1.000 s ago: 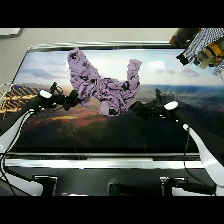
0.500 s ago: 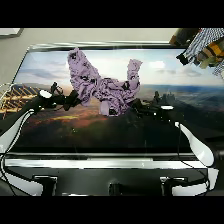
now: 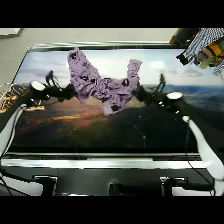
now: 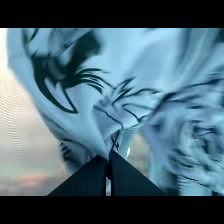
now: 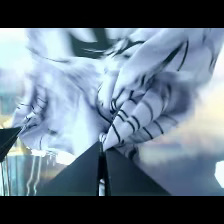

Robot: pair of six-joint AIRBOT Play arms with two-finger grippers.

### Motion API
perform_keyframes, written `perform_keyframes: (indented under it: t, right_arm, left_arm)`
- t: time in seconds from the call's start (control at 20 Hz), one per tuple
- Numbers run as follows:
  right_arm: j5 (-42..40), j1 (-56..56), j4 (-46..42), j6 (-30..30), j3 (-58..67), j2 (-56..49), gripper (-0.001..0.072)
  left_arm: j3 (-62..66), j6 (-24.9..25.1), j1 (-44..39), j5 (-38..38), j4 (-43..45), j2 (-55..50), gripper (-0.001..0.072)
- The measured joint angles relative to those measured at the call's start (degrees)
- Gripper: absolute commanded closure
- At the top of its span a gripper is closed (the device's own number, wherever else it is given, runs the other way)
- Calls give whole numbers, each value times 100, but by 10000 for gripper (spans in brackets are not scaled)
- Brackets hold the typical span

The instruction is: Fold the clothes and pants, and hang the long-sleeved shirts on hangers.

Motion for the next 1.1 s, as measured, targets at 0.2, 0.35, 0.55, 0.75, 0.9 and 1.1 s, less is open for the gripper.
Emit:
perform_keyframes:
  t: [0.2,0.35,0.55,0.75,0.9,1.1]
  right_arm:
    - [448,-522,-1325,772,911,1318,674]
    - [944,-787,-2470,1377,1773,2323,674]
    - [1510,-914,-4054,2177,2653,3718,674]
    - [1779,-949,-5123,3008,2957,5034,673]
    - [1987,-957,-5574,3637,3025,5499,673]
    - [2677,-960,-5580,4387,3049,5066,673]
  left_arm:
    - [1204,-140,44,-614,1169,925,685]
    - [1958,-442,70,-822,1980,1923,685]
    - [2413,-1047,83,-942,2979,3475,684]
    - [2529,-1401,83,-1034,3432,4734,683]
    - [2553,-1576,83,-1058,3569,5184,684]
    - [2286,-1727,83,-1126,3530,4850,684]
